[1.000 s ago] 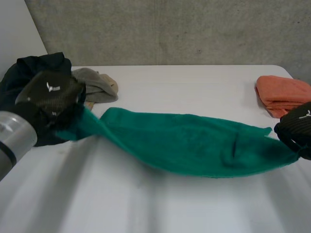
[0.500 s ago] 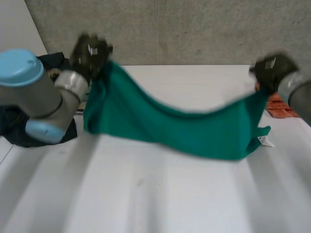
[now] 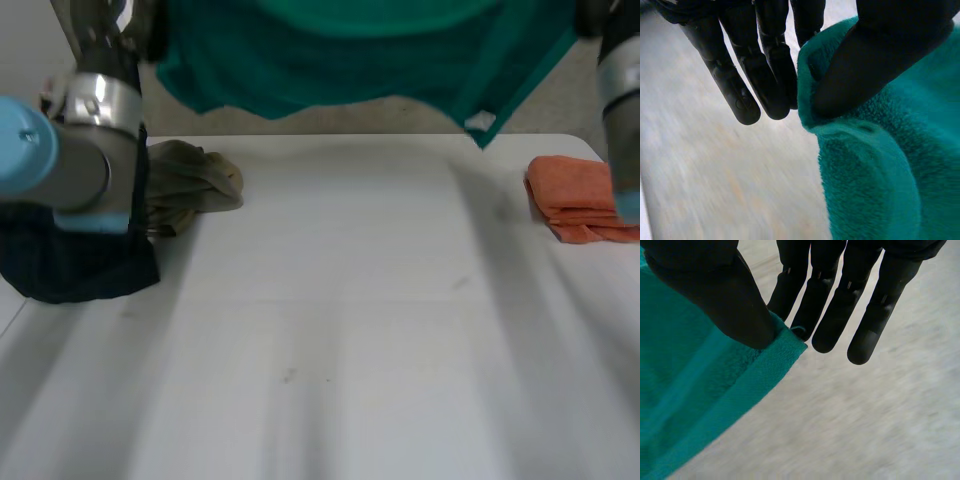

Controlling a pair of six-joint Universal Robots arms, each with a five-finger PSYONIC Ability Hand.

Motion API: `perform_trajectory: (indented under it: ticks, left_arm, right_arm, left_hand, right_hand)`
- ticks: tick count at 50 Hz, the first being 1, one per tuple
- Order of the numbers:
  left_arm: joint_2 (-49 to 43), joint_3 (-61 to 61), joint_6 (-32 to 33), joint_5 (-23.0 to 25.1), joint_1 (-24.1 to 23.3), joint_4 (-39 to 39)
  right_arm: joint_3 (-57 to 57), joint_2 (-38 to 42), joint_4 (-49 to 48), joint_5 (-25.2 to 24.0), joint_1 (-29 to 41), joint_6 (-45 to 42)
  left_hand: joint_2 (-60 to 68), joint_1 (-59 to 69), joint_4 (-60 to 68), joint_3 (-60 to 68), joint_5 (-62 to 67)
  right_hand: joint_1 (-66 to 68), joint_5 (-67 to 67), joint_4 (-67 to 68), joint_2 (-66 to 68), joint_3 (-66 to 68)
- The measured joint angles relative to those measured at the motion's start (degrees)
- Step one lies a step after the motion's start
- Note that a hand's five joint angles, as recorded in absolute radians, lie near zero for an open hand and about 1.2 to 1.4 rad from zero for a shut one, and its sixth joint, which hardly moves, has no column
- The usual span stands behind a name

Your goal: Fold the laundry.

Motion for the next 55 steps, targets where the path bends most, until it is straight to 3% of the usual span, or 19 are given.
perform_trajectory:
  ticks: [6,11,17,26,31,36,41,47,51,55]
  left_arm:
    - [1.2,-12.5,0.6,3.0,-0.2,-1.4]
    - [1.6,-23.8,3.6,8.3,-0.4,-3.1]
    - [4.0,-31.8,13.4,10.5,-0.2,-12.4]
    - [19.1,-42.7,30.2,10.5,0.5,-35.0]
    - [27.9,-47.3,32.7,10.5,0.7,-47.8]
    - [31.9,-48.4,32.7,10.9,1.2,-55.3]
    - [30.9,-46.6,32.3,11.0,1.5,-52.6]
    - [20.9,-40.0,32.1,10.5,1.0,-37.5]
    - [12.6,-33.9,32.0,10.2,0.6,-29.3]
    - [5.5,-27.6,32.0,10.1,0.3,-25.8]
  right_arm:
    - [5.8,3.7,8.4,-4.5,-1.2,-0.1]
    - [11.4,7.2,16.7,-7.3,-3.4,-0.8]
    - [15.9,7.7,25.4,-8.1,-6.3,-4.4]
    - [23.0,-5.4,47.1,-7.9,-11.6,-20.4]
    - [29.3,-13.7,57.6,-8.5,-16.3,-30.9]
    - [33.9,-17.5,60.0,-9.8,-21.0,-37.0]
    - [34.8,-17.1,55.7,-11.3,-22.7,-35.2]
    - [30.1,-8.5,41.2,-12.0,-18.6,-25.0]
    - [25.0,-2.2,31.6,-10.1,-13.9,-19.8]
    - [19.5,3.6,24.5,-6.8,-10.6,-17.7]
  left_hand:
    - [0.0,0.0,0.0,0.0,0.0]
    - [0.0,0.0,0.0,0.0,0.0]
    - [0.1,0.0,0.0,0.0,0.0]
    - [0.1,0.0,0.0,0.0,0.0]
    - [0.1,0.0,0.0,0.0,0.0]
    - [0.1,0.0,0.0,0.0,0.0]
    - [0.1,0.0,0.0,0.0,0.0]
    - [0.1,0.0,0.0,0.0,0.0]
    - [0.1,0.0,0.0,0.0,0.0]
    - [0.1,0.0,0.0,0.0,0.0]
  right_hand:
    - [0.0,0.0,0.0,0.0,0.0]
    - [0.0,0.0,0.1,0.0,0.0]
    - [0.0,0.0,0.1,0.0,0.0]
    - [0.0,0.0,0.1,0.0,0.0]
    - [0.0,0.0,0.1,0.0,0.0]
    - [0.0,0.0,0.1,0.0,0.0]
    - [0.0,0.0,0.1,0.0,0.0]
    - [0.0,0.0,0.1,0.0,0.0]
    - [0.0,0.3,0.1,0.0,0.0]
    - [0.0,0.5,0.1,0.0,0.0]
